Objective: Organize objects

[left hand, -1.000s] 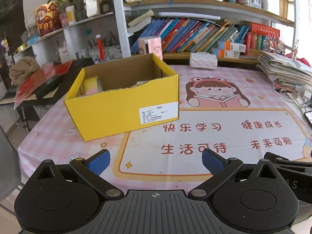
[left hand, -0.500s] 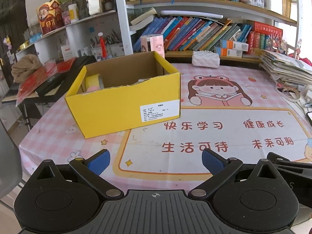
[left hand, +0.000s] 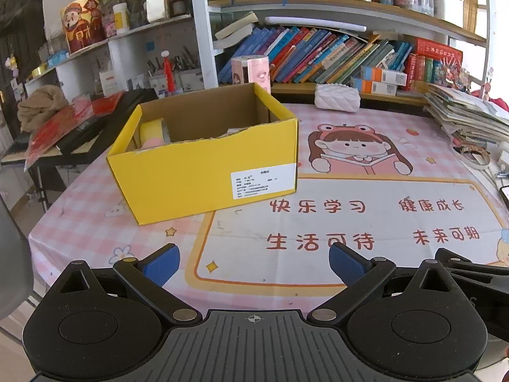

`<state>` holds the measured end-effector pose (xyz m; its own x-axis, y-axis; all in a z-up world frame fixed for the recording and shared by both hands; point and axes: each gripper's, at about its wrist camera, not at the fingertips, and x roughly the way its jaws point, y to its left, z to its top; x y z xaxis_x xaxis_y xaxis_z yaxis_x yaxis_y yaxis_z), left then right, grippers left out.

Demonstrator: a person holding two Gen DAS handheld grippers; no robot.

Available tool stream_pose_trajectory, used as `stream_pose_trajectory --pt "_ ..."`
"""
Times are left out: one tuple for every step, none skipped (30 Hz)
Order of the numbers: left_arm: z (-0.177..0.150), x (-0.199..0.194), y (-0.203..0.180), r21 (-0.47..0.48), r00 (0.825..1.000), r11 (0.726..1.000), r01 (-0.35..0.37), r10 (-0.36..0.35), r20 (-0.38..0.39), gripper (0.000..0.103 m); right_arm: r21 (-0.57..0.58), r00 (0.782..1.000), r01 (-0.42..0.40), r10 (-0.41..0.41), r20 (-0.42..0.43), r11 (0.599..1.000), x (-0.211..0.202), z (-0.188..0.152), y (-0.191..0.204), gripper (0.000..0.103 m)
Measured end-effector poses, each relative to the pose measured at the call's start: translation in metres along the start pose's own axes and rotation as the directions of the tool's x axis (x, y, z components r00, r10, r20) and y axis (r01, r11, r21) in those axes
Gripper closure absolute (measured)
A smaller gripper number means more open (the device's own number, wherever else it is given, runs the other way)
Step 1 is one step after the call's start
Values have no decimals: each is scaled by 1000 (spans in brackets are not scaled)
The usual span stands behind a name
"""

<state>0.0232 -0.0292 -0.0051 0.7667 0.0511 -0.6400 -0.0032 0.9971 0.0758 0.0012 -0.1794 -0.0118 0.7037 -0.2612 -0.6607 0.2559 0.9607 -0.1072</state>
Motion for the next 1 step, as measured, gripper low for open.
stream_pose_trajectory --pt "1 1 1 -5 1000 1000 2 -2 -3 2 -2 1000 -1 1 0 1000 0 0 0 8"
